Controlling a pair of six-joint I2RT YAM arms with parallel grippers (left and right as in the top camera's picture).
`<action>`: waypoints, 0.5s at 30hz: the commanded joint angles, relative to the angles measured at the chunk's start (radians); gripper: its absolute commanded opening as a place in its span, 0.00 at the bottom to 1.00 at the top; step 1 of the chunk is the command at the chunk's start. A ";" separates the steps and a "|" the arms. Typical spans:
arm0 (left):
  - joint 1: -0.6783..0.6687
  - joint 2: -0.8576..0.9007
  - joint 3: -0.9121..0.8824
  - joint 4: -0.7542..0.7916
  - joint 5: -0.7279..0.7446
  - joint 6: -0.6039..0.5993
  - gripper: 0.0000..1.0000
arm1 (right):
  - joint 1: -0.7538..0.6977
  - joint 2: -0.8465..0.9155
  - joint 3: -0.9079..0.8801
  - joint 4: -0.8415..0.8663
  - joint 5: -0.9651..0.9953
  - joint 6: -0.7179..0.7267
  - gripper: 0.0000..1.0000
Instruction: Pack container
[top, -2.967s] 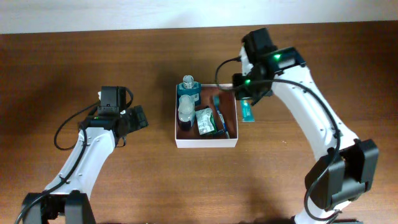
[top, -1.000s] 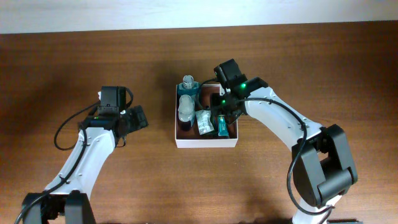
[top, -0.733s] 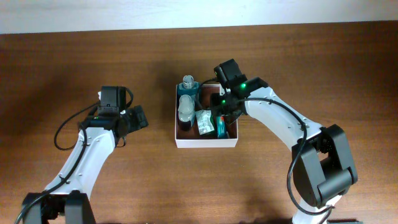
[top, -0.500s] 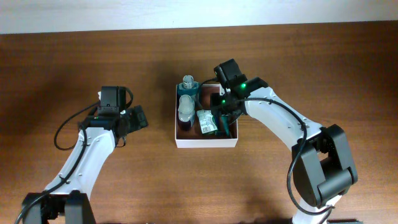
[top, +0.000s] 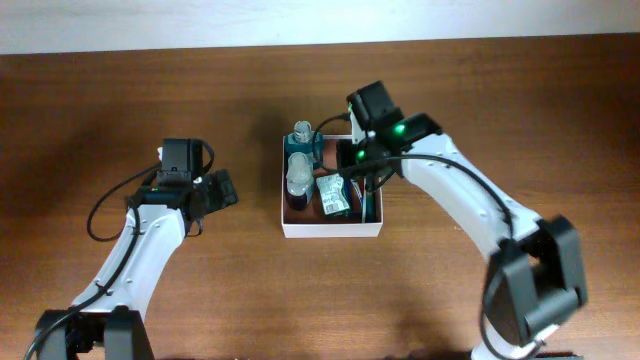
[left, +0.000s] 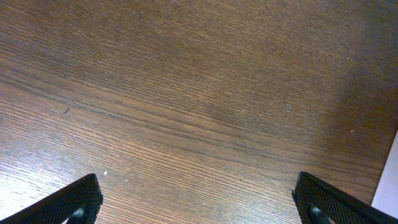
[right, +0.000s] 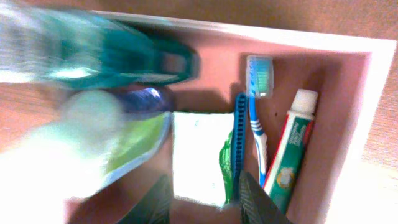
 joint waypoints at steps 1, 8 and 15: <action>0.002 0.007 -0.005 -0.001 -0.007 0.009 0.99 | -0.039 -0.098 0.081 -0.056 0.011 -0.081 0.30; 0.002 0.007 -0.005 0.000 -0.007 0.009 1.00 | -0.168 -0.184 0.106 -0.150 0.022 -0.158 0.41; 0.002 0.007 -0.005 0.000 -0.007 0.009 0.99 | -0.274 -0.192 0.106 -0.192 0.021 -0.168 0.98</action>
